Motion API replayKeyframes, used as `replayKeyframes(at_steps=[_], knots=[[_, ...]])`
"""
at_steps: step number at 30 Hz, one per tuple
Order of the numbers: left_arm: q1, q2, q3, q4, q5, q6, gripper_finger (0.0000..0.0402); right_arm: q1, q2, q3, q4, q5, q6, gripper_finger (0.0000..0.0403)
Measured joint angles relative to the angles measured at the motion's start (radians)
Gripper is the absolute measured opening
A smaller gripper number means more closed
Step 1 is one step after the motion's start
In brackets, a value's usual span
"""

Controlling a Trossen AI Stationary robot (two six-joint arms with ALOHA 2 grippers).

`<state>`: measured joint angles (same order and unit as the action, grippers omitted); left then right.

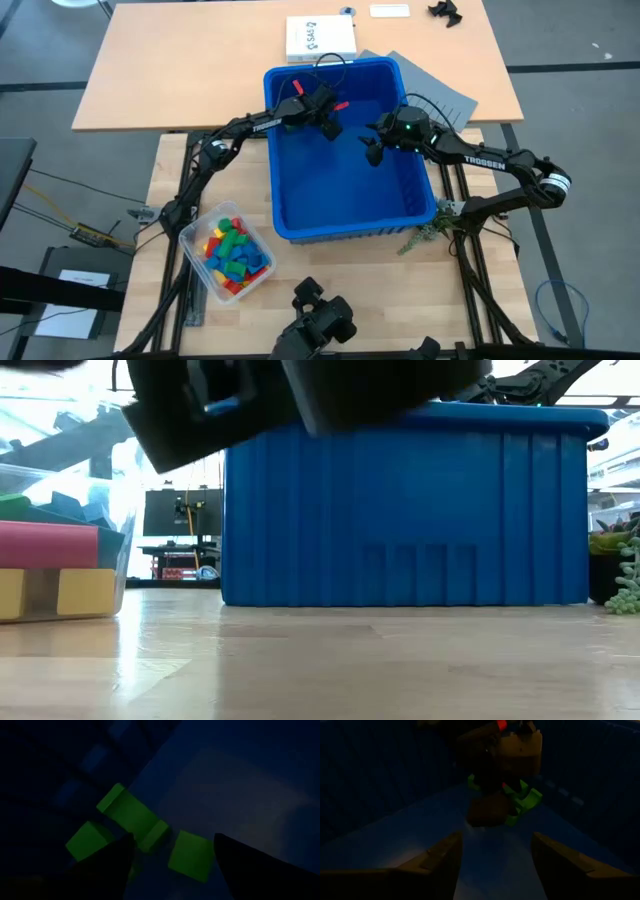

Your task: Sort Items/Unsort Items

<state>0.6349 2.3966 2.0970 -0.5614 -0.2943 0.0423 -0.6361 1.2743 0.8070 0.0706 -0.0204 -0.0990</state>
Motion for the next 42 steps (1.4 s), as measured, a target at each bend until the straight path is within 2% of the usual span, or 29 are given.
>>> replayKeyframes(at_steps=[8,15,26,31,36,42], knots=[[0.025,-0.002,-0.071,0.108,0.064,-0.005,0.0284,0.001,0.000,0.000,-0.001,-0.001,0.020,0.0229],[0.030,-0.006,-0.085,0.070,0.129,0.038,0.0284,0.004,0.000,0.000,-0.024,-0.010,0.028,0.0229],[-0.005,-0.015,0.016,-0.238,0.186,0.112,0.0284,0.012,0.000,0.000,-0.027,-0.022,0.023,0.0229],[-0.006,-0.013,0.098,-0.304,0.264,0.144,0.0284,0.015,0.000,0.000,-0.030,-0.027,0.018,0.0229],[0.006,-0.016,0.129,-0.234,0.267,0.136,0.0284,0.015,0.000,0.000,-0.031,-0.027,0.019,0.0229],[0.028,0.001,0.085,-0.142,0.324,0.101,0.0284,0.015,0.000,0.000,-0.041,-0.027,0.019,0.0229]])
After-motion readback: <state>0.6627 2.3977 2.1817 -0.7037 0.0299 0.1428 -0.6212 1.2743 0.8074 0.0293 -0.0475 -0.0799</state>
